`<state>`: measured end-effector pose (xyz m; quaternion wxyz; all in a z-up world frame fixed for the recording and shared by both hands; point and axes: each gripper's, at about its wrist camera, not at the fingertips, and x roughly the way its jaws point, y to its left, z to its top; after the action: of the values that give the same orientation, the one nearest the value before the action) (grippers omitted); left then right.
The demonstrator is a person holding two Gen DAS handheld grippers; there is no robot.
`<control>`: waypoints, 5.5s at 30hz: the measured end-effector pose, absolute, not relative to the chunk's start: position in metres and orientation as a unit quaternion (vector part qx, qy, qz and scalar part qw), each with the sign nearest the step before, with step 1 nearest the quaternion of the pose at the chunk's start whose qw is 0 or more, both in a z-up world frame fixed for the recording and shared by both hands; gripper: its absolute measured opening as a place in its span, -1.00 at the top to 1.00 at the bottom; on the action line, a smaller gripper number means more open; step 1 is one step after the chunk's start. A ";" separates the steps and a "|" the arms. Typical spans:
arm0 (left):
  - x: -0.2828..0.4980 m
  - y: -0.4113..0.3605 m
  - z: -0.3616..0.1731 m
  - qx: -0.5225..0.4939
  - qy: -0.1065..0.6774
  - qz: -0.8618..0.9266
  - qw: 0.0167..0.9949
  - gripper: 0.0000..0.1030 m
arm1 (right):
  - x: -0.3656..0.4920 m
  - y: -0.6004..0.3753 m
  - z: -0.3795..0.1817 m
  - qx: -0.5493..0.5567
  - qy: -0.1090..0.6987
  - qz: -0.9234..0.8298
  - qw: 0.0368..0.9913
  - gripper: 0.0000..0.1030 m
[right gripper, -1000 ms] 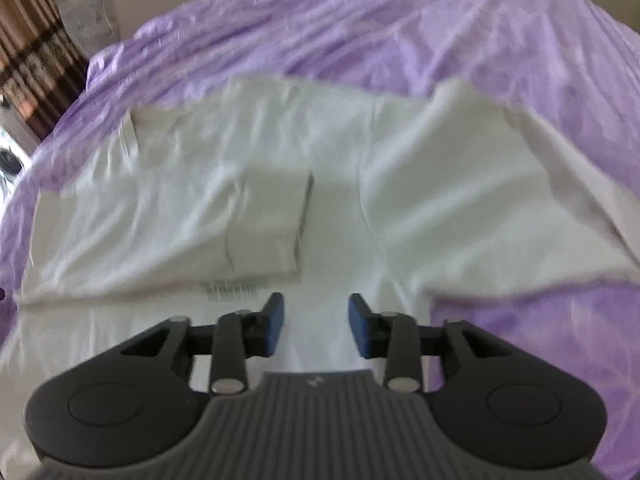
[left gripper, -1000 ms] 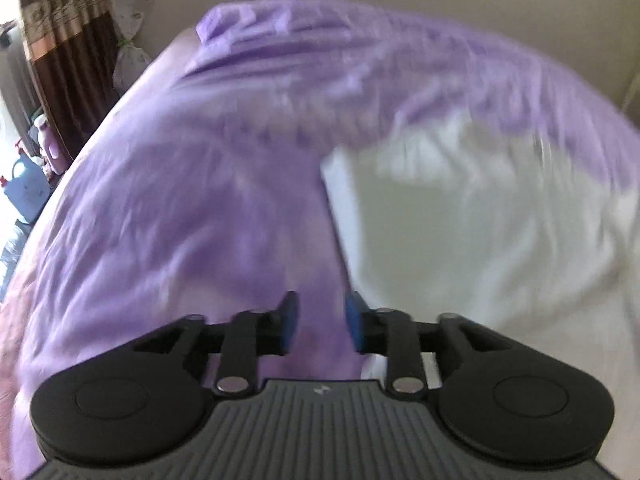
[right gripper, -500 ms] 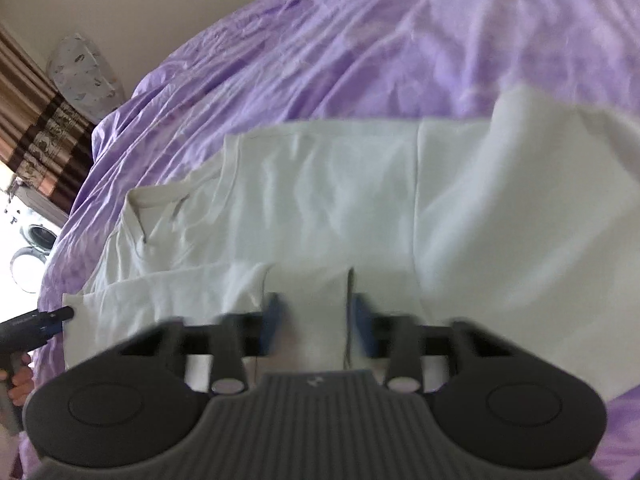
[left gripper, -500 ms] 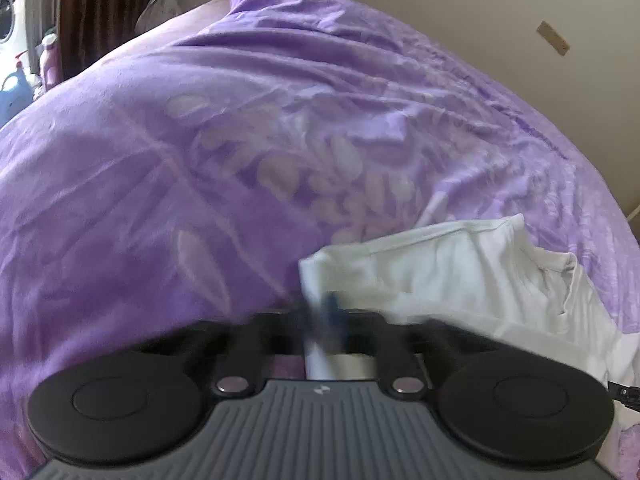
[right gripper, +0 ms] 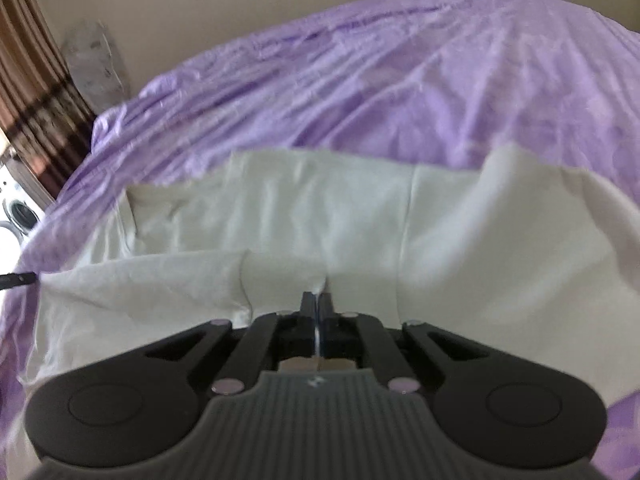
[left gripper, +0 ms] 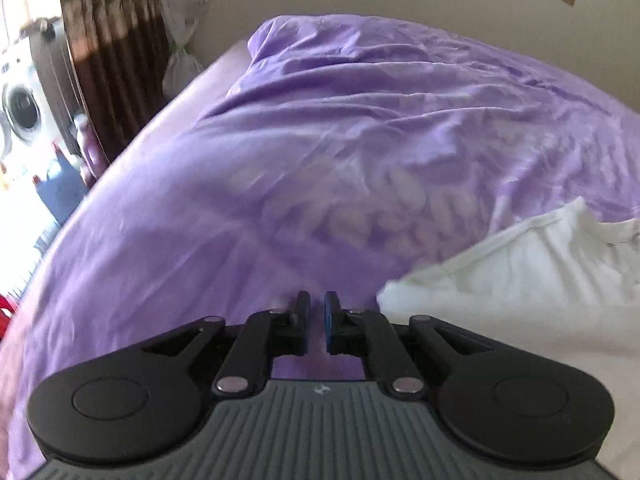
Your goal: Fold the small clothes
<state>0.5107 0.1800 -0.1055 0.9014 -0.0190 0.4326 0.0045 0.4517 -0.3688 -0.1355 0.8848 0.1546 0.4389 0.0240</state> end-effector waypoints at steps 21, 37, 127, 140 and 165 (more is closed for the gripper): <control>0.350 0.084 -0.135 0.381 0.372 -0.214 0.819 0.40 | 0.415 -0.393 -0.159 0.327 0.448 0.036 0.831 0.08; 0.362 0.153 -0.141 0.066 0.469 0.008 0.881 1.00 | 0.392 -0.375 -0.167 0.231 0.467 0.005 0.853 1.00; 0.440 0.147 -0.093 -0.148 0.478 -0.133 0.856 0.37 | 0.429 -0.103 -0.078 0.012 0.453 0.201 0.868 0.25; 0.452 0.139 -0.123 -0.137 0.520 -0.093 0.838 0.46 | 0.415 -0.312 -0.074 0.013 0.471 0.029 0.882 0.21; 0.457 0.114 -0.108 -0.064 0.447 -0.074 0.889 0.99 | 0.351 -0.395 -0.123 -0.033 0.486 -0.029 0.873 1.00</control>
<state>0.4565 0.1136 -0.1085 0.8891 -0.0637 0.4470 -0.0744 0.3514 -0.3950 -0.1234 0.8730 -0.0326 0.4858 -0.0286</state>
